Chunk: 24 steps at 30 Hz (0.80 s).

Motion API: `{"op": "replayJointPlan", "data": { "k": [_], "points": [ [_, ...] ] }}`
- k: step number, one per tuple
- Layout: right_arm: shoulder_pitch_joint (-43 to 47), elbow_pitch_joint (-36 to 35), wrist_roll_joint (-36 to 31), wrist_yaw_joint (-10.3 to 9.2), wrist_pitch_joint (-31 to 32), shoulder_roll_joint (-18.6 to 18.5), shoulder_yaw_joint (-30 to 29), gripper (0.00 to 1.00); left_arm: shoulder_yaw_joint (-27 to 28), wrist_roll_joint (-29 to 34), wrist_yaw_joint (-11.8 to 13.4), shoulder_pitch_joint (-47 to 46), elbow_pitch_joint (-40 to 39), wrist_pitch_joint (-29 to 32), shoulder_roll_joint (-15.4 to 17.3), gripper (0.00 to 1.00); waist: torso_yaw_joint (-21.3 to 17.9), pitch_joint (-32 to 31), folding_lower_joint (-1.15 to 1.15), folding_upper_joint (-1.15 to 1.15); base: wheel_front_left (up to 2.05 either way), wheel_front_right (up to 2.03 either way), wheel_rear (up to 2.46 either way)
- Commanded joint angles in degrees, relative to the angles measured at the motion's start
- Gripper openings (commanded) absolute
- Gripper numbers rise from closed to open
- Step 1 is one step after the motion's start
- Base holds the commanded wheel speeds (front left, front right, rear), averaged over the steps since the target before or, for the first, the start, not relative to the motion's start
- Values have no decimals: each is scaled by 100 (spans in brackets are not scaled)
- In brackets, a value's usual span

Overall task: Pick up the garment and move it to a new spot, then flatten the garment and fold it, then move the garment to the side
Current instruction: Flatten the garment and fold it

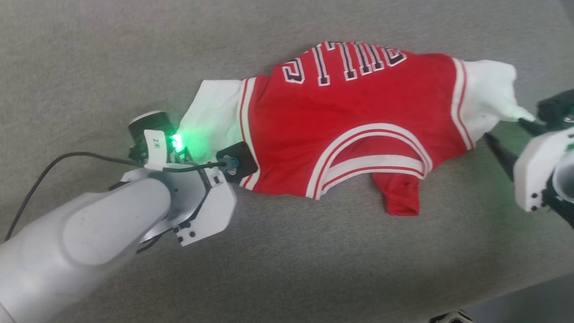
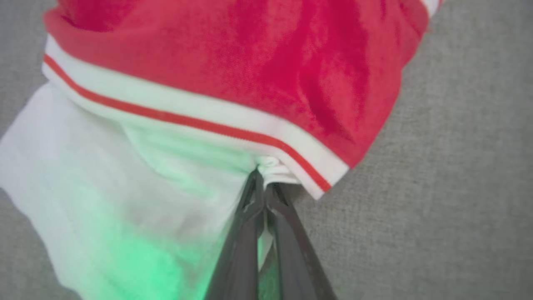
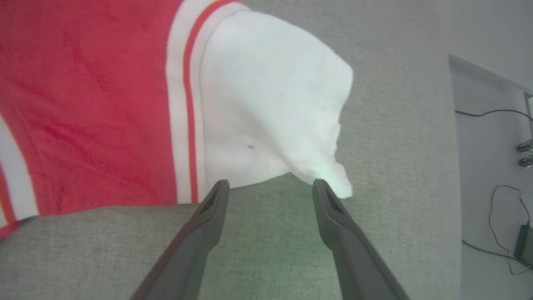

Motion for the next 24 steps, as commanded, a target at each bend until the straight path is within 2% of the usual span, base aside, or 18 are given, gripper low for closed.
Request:
{"op": "replayJointPlan", "data": {
  "k": [1, 6, 14, 15, 16, 17, 18, 19, 20, 24],
  "points": [
    [-111, 75, 144, -10, 113, -3, 157, 100, -170, 166, 65, 175, 273, 177, -17, 0, 85, 93, 0, 0, 0, 0, 0],
    [-517, 451, 613, -10, 627, -119, 777, 100, -181, 259, 65, 111, 217, 139, -101, 0, 201, 249, 0, 0, 0, 0, 0],
    [-905, 990, 1117, -7, 864, -109, 1583, 100, -189, 250, 68, -91, 209, 112, -144, 0, 308, 486, 0, 0, 0, 0, 0],
    [-934, 1058, 1163, -7, 890, -111, 1700, 97, -188, 232, 70, -105, 214, 100, -151, 0, 316, 503, 0, 0, 0, 0, 0],
    [-956, 1144, 1208, -7, 917, -132, 1772, 72, -188, 229, 72, -120, 210, 93, -173, 0, 334, 519, 0, 0, 0, 0, 0],
    [-994, 1215, 1231, -12, 952, -152, 1869, 55, -188, 220, 72, -137, 210, 87, -187, 0, 349, 533, 0, 0, 0, 0, 0],
    [-1011, 1264, 1261, -13, 960, -170, 1942, 43, -189, 191, 72, -153, 218, 77, -199, 0, 363, 542, 0, 0, 0, 0, 0],
    [-1044, 1309, 1301, -14, 928, -185, 2003, 11, -189, 162, 72, -171, 224, 74, -212, 0, 375, 553, 0, 0, 0, 0, 0],
    [-1079, 1362, 1344, -15, 886, -194, 2037, 0, -189, 144, 72, -191, 229, 69, -227, 0, 384, 563, 0, 0, 0, 0, 0],
    [-1252, 1575, 1251, -23, 580, -346, 2152, 0, -181, 42, 72, -211, 366, -88, -249, 0, 436, 520, 0, 0, 0, 0, 0]
  ]
}}
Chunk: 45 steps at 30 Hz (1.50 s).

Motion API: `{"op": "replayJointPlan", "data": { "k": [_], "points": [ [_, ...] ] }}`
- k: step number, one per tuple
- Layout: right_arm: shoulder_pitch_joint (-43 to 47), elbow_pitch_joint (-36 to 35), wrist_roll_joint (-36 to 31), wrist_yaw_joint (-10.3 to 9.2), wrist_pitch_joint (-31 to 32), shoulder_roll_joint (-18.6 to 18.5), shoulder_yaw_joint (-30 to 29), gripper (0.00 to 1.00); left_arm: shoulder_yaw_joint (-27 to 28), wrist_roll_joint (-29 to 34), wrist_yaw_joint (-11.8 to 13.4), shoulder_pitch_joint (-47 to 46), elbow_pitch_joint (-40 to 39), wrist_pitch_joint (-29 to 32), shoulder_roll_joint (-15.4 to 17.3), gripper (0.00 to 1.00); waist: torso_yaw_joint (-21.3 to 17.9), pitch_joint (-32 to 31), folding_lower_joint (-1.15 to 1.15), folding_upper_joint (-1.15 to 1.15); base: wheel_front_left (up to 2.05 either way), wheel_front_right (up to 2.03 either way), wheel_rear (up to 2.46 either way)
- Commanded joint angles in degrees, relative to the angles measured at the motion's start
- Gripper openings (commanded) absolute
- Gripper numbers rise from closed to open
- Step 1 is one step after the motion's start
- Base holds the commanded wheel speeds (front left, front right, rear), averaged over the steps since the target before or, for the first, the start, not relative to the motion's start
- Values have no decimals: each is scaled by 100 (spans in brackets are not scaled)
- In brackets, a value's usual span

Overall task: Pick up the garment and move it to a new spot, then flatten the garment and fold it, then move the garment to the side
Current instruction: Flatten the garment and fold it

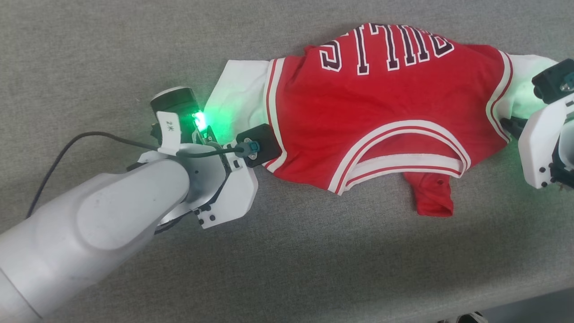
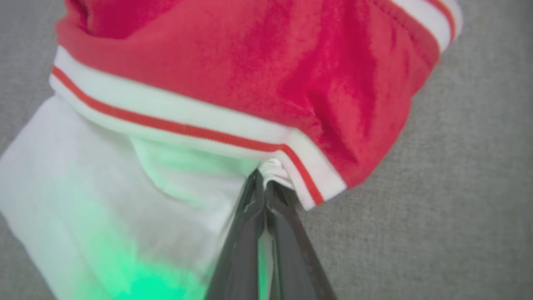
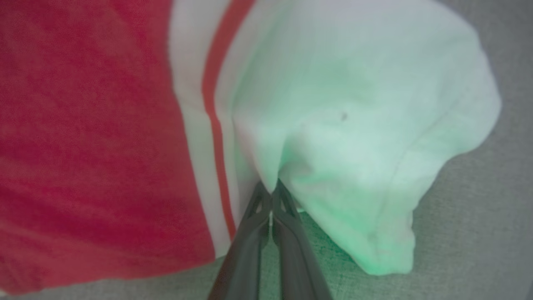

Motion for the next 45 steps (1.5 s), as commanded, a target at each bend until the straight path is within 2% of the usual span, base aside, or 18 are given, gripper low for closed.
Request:
{"op": "replayJointPlan", "data": {
  "k": [1, 7, 10, 17, 24, 29, 32, 35, 39, 41, 45],
  "points": [
    [231, 308, -72, -44, -30, 97, 216, 0, -187, -21, 82, 246, 491, 94, 82, 0, 25, -66, 0, -1, 0, 0, 0],
    [346, 102, 66, -42, -666, -147, -6, 0, -145, -561, 79, 336, 828, -771, -118, 0, 163, -544, 0, -1, 0, 0, 0],
    [488, -264, 155, -29, -791, -455, -225, 0, -107, -995, 62, 316, 875, -1364, -265, 0, 273, -811, 0, -1, 0, 0, 0],
    [1151, -1519, 587, -28, -562, -1194, -1243, 0, -104, -2102, 54, 88, 849, -2507, -515, 0, 623, -1311, 0, -1, 0, 0, 0],
    [1663, -2459, 1082, -28, -282, -1261, -2384, 0, 61, -3086, 54, -61, 391, -3108, -454, 0, 895, -1588, 0, -1, 0, 0, 0],
    [1901, -2749, 1132, -28, -70, -950, -3148, 0, 502, -3548, 54, -38, 118, -3286, -184, 0, 1107, -1656, 0, -1, 0, 0, 0],
    [1933, -2733, 1013, -28, 185, -711, -3313, 0, 644, -3677, 54, 65, 276, -3300, -51, 0, 1199, -1613, 0, -1, 0, 0, 0],
    [1592, -2598, 863, -28, 407, -322, -3339, 0, 643, -3919, 53, 48, 617, -3176, -135, 0, 1245, -1466, 0, -1, 0, 0, 0],
    [645, -2194, 486, -27, 527, 317, -3230, 0, 804, -4308, 53, -454, 1350, -2925, -314, 0, 1230, -1142, 0, -1, 0, 0, 0],
    [-118, -1963, 192, -27, 308, 627, -3191, 0, 925, -4405, 53, -827, 1835, -2841, -415, 0, 1186, -947, 0, -1, 0, 0, 0],
    [-1756, -1060, -345, -28, -161, 1277, -3313, 0, 1230, -4482, 53, -1847, 2740, -2793, -645, 0, 1114, -600, 0, -1, 0, 0, 0]
  ]
}}
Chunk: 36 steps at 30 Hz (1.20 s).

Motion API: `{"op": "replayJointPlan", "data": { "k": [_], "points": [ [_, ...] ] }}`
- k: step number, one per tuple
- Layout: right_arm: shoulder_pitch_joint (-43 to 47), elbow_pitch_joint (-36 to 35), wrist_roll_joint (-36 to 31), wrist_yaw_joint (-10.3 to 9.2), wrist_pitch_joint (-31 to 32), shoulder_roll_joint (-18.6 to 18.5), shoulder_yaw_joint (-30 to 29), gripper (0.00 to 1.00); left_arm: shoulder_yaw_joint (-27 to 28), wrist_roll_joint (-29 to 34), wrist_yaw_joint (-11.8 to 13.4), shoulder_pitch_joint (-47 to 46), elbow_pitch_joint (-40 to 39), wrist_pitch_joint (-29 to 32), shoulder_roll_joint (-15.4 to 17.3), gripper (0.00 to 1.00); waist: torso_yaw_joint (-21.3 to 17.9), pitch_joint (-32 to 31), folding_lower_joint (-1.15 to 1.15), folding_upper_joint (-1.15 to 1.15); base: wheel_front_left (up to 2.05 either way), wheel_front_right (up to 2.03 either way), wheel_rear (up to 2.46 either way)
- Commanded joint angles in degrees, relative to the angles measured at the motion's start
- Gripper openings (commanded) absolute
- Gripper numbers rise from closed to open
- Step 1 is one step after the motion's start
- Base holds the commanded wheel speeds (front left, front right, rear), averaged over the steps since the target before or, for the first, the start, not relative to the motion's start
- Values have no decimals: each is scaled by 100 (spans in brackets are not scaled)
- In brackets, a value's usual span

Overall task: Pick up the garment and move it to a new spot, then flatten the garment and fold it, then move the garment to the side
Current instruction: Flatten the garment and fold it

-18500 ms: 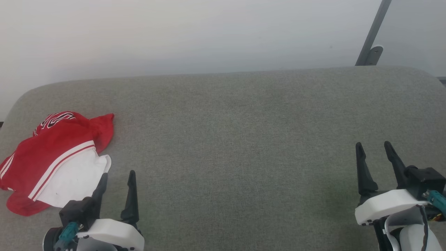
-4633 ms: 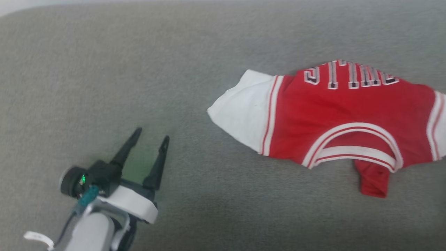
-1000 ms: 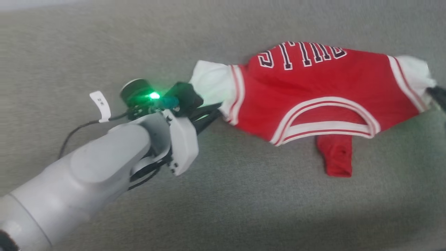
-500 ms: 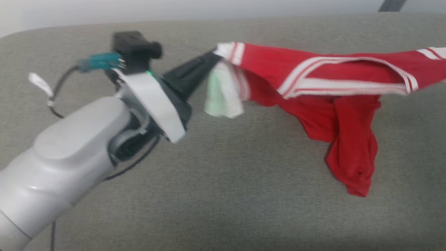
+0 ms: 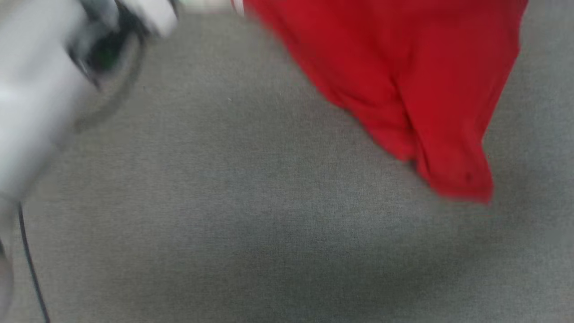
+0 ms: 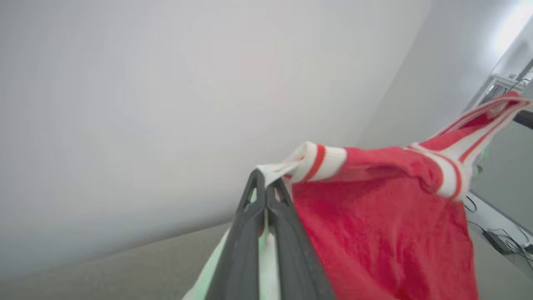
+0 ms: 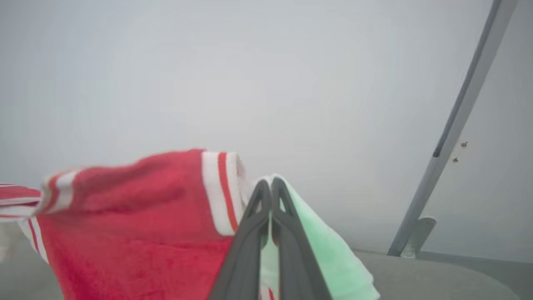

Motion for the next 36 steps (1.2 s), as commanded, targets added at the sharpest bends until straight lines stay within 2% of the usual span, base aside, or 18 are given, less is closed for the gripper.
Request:
{"op": "replayJointPlan", "data": {
  "k": [1, 5, 9, 14, 17, 20, 21, 24, 28, 33, 36],
  "points": [
    [-289, 205, -169, -10, -128, 68, -14, 0, 118, 0, 15, -323, 190, -78, -25, 0, -67, 226, 0, 0, 0, 0, 0],
    [-1710, 1082, -810, -11, -983, 403, -193, 0, 463, 321, 36, -1551, 1079, -432, -213, 0, -81, 381, 0, 0, 0, 0, 0],
    [-2619, 1864, -1151, -11, -1781, 615, -351, 0, 969, 605, 29, -2472, 1572, -552, -383, 0, -79, 432, 0, 0, 0, 0, 0],
    [-2712, 2622, -1192, -11, -2074, 612, -73, 0, 1479, 932, 13, -2301, 1548, -548, -610, 0, 28, 343, 0, 0, 0, 0, 0],
    [-2296, 2728, -1025, -10, -2112, 532, 286, 0, 1267, 956, 9, -1574, 1296, -548, -684, 0, 71, 272, 0, 0, 0, 0, 0],
    [-1664, 2488, -731, -9, -2025, 381, 739, 0, 947, 734, 8, -811, 860, -522, -528, 0, 96, 212, 0, 0, 0, 0, 0],
    [-1664, 2488, -731, -9, -2025, 381, 739, 0, 947, 734, 8, -811, 860, -522, -528, 0, 96, 212, 0, 0, 0, 0, 0],
    [-796, 2050, -296, -9, -1857, 181, 1193, 0, 737, 483, 7, 161, 317, -533, -277, 0, 74, 126, 0, 0, 0, 0, 0],
    [535, 1178, 269, -10, -1545, -265, 1579, 0, 384, 235, 6, 1487, -606, -546, 134, 0, 72, -47, 0, 0, 0, 0, 0],
    [2209, 51, 764, -10, -1137, -748, 1518, 0, 200, 73, 5, 2916, -1847, -550, 722, 0, 69, -262, 0, 0, 0, 0, 0],
    [3149, -562, 806, -10, -947, -929, 1251, 0, 264, 36, 5, 3564, -2326, -550, 915, 0, 112, -417, 0, 0, 0, 0, 0]
  ]
}}
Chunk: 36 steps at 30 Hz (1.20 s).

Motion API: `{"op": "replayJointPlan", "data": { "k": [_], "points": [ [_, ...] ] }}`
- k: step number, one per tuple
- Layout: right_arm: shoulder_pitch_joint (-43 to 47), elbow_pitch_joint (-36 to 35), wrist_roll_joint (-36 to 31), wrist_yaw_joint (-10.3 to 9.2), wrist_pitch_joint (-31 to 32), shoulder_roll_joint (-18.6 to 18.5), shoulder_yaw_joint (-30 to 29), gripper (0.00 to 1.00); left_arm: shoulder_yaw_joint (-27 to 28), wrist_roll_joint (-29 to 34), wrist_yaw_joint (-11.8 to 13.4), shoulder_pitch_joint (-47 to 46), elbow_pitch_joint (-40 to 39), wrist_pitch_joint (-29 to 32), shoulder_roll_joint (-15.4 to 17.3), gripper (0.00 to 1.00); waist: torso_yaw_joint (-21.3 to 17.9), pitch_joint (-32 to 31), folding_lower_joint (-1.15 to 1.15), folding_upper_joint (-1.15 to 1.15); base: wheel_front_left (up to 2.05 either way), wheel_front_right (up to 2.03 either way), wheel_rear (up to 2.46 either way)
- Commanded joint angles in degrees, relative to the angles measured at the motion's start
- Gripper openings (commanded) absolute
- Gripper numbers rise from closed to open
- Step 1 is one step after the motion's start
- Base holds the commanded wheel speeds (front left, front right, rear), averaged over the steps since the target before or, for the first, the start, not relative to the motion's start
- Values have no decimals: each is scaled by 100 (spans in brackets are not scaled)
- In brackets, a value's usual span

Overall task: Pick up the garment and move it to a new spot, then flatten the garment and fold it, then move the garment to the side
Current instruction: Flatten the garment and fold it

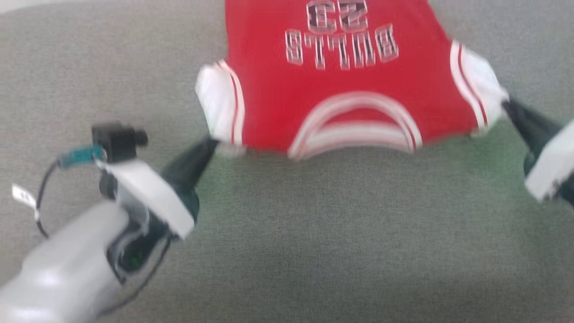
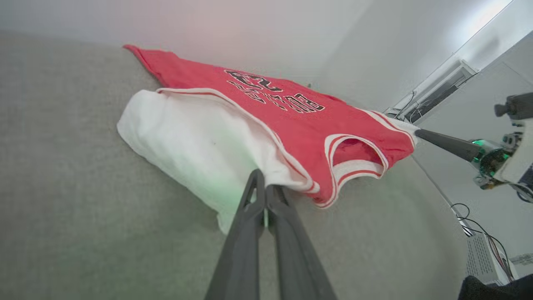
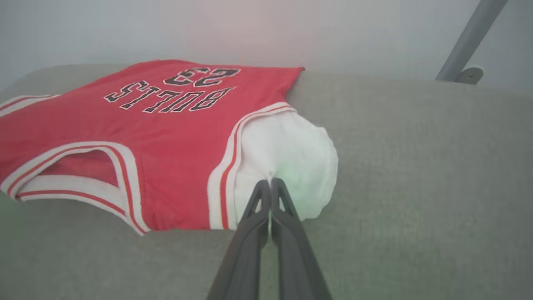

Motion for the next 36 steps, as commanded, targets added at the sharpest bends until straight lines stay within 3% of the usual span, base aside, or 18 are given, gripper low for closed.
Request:
{"op": "replayJointPlan", "data": {
  "k": [1, 8, 13, 21, 28, 36],
  "points": [
    [367, -217, -16, -10, 86, -33, -156, 0, 35, 25, -9, 240, -180, -25, 68, 0, 48, -127, 0, 0, 0, 0, 0],
    [2406, -1627, -202, -9, 1077, 118, -810, 0, -107, 34, -10, 1273, -1240, -26, 602, 0, 147, -375, 0, 0, 0, 0, 0],
    [3747, -2859, -428, -9, 2135, 397, -1180, 0, -404, -24, -10, 1792, -1939, -26, 1199, 0, 166, -431, 0, 0, 0, 0, 0],
    [4834, -4014, -614, -9, 3019, 792, -1873, 0, -613, -96, -10, 2173, -2533, -26, 1829, 0, 187, -402, 0, 0, 0, 0, 0],
    [4617, -3953, -769, -7, 3005, 1004, -2082, 0, -569, -37, -10, 2117, -2199, -26, 1599, 0, 168, -390, 0, 0, 0, 0, 0],
    [4041, -2910, -1033, -7, 2848, 863, -1448, 0, -877, 100, -10, 2016, -1181, -26, 958, 0, 100, -378, 0, 0, 0, 0, 0]
  ]
}}
